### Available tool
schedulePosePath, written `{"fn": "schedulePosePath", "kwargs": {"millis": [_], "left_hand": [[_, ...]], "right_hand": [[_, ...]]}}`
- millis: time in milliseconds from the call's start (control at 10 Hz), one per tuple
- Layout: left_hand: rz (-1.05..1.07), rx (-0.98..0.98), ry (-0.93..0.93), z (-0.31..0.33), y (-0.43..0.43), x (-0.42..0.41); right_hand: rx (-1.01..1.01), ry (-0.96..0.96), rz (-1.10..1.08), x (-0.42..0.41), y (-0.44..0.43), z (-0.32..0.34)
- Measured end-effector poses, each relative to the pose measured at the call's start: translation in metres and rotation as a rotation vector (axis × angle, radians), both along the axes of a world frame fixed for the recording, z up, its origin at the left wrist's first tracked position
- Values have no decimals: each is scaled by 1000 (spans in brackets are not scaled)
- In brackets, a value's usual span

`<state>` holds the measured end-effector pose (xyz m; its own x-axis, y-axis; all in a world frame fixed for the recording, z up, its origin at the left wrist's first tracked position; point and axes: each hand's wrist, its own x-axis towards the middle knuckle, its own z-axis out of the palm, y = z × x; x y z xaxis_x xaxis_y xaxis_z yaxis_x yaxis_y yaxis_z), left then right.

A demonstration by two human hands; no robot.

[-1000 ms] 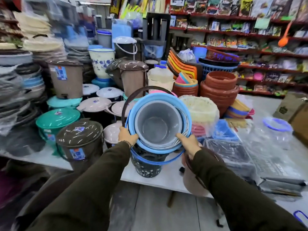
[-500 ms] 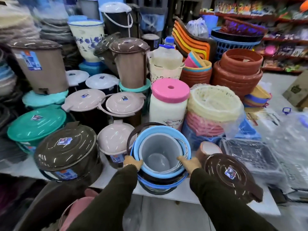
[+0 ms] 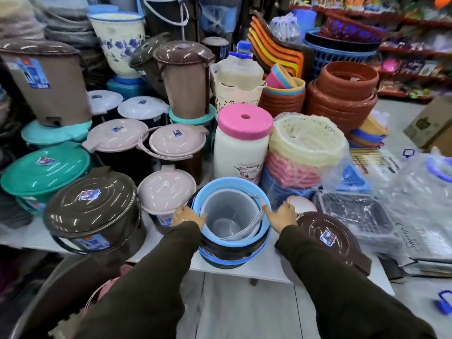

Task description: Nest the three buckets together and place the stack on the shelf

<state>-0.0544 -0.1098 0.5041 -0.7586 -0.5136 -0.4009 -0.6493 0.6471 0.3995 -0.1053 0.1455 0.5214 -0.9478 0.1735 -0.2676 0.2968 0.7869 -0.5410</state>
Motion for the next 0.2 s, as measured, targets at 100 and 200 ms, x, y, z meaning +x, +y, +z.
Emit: {"fn": "schedulePosePath", "kwargs": {"millis": [100,200], "left_hand": [[-216,-246,140,35,12,-11],[-324,-282,216,57,22,-24]], "right_hand": [[258,145,67,-1,15,34],[319,235,104,-6,27,59]]}}
